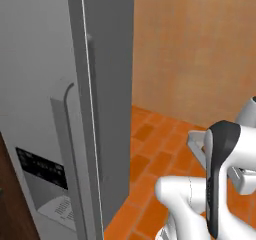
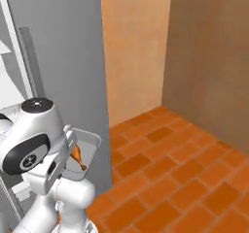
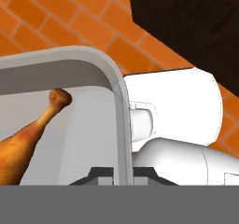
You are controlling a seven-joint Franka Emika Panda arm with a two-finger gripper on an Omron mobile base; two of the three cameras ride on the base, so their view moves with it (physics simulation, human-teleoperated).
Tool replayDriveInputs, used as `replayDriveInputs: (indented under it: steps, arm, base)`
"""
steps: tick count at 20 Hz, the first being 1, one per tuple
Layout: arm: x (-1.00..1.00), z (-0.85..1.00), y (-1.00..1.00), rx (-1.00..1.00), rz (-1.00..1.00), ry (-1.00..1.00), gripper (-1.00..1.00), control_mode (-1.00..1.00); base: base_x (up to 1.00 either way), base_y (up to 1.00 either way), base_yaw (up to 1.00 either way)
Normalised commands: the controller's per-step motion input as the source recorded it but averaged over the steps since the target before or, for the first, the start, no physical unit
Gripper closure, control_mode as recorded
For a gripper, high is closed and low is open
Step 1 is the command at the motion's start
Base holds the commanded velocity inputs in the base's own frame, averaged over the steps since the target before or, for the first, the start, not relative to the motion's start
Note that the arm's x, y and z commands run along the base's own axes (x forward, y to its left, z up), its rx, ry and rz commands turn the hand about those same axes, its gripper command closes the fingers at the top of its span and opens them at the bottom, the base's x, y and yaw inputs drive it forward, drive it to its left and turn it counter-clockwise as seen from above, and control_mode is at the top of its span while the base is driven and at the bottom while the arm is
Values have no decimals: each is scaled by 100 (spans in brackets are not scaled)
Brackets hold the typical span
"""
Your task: Take the meat container that has the chicken drumstick and place it on the second highest rack of the freezer. Then take the vegetable container that has the lemon and cucumber and place it on the highest rack of the freezer.
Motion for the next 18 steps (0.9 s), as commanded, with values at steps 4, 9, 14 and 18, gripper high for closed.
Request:
replayDriveInputs:
  steps: [4,9,14,18]
  arm:
    - [0,0,0,0,0,0,100,100]
    - [0,0,0,0,0,0,100,100]
    - [0,0,0,0,0,0,100,100]
    - [0,0,0,0,0,0,100,100]
  base:
    - [59,-19,86]
    - [10,-8,99]
    - [28,-20,95]
    - [1,-43,80]
